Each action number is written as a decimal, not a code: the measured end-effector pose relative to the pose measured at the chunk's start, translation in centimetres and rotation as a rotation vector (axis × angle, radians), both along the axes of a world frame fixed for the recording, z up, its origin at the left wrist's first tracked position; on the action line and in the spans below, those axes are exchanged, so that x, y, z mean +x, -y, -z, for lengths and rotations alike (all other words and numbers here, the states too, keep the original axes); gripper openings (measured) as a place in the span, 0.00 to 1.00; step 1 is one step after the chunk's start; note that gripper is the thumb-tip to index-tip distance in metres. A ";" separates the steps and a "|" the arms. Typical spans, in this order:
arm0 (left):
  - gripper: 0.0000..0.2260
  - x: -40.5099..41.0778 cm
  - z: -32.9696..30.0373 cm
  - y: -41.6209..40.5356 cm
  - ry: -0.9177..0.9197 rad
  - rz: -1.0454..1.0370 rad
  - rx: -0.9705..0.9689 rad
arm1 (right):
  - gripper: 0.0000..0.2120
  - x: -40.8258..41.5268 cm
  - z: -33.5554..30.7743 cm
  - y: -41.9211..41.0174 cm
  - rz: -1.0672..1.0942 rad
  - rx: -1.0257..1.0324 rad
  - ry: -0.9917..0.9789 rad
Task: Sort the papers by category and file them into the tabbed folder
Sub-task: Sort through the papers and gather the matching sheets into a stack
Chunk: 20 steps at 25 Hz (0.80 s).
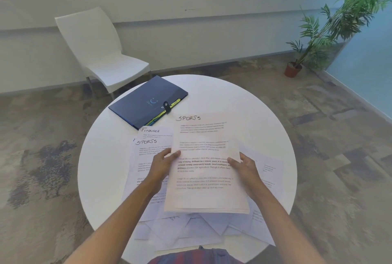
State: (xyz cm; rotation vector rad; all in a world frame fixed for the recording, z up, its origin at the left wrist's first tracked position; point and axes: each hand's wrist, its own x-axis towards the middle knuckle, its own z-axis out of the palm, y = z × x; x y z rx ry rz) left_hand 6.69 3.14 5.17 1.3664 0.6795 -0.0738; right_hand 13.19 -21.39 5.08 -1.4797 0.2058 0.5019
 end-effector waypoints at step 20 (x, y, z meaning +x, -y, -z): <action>0.14 -2.8 10.7 -12.0 -0.439 -0.021 0.909 | 0.12 2.5 1.2 0.6 0.256 -0.180 0.081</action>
